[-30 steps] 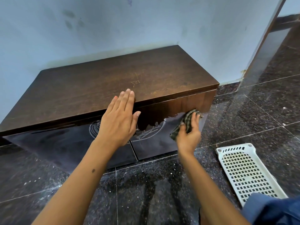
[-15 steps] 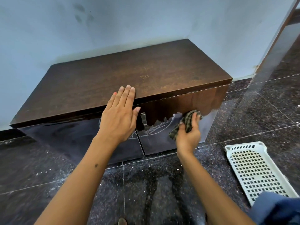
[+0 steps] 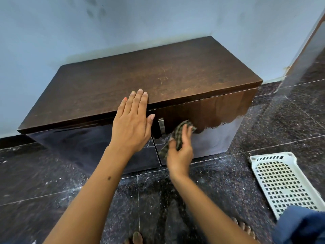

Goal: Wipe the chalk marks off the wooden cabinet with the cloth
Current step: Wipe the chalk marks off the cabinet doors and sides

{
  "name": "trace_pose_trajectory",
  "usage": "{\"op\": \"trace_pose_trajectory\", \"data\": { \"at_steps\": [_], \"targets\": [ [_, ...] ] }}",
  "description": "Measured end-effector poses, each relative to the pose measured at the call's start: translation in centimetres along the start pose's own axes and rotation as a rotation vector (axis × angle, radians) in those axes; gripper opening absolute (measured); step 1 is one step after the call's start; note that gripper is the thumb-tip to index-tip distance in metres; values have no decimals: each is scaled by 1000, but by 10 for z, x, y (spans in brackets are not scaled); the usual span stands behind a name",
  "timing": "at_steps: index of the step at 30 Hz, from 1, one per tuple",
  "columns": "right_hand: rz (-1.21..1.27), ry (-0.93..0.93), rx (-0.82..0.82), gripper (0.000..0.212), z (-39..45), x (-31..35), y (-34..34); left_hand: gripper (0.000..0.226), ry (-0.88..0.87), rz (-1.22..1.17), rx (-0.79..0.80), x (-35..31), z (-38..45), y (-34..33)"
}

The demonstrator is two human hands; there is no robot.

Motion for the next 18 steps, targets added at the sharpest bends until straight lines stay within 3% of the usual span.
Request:
{"op": "trace_pose_trajectory", "data": {
  "at_steps": [3, 5, 8, 11, 14, 16, 18],
  "targets": [
    [54, -196, 72, 59, -11, -26, -13, 55, -23, 3, 0, 3, -1, 2],
    [128, -323, 24, 58, -2, -42, -1, 53, 4, 7, -14, 9, -4, 3],
    [76, -203, -49, 57, 10, -29, 6, 54, 56, 26, -29, 18, -9, 1],
    [15, -52, 27, 57, -8, -14, -16, 55, 61, 32, -37, 18, -9, 0],
    [-19, -134, 76, 57, -14, -32, -21, 55, 57, 31, -42, 17, -9, 1],
    [12, -231, 17, 57, -5, -42, -8, 55, 53, 32, -46, 17, -9, 1],
    [-22, -156, -68, 57, 6, -31, 4, 55, 58, 38, -51, 17, -9, 0]
  ]
}}
Point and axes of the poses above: each hand's wrist, its own z-axis towards the middle knuckle, its own y-axis out of the back of the hand, x = y × z, the point moved 9 cm from there along z, towards the middle knuckle, and after that the axes turned 3 degrees about -z, right-handed, at the moved point
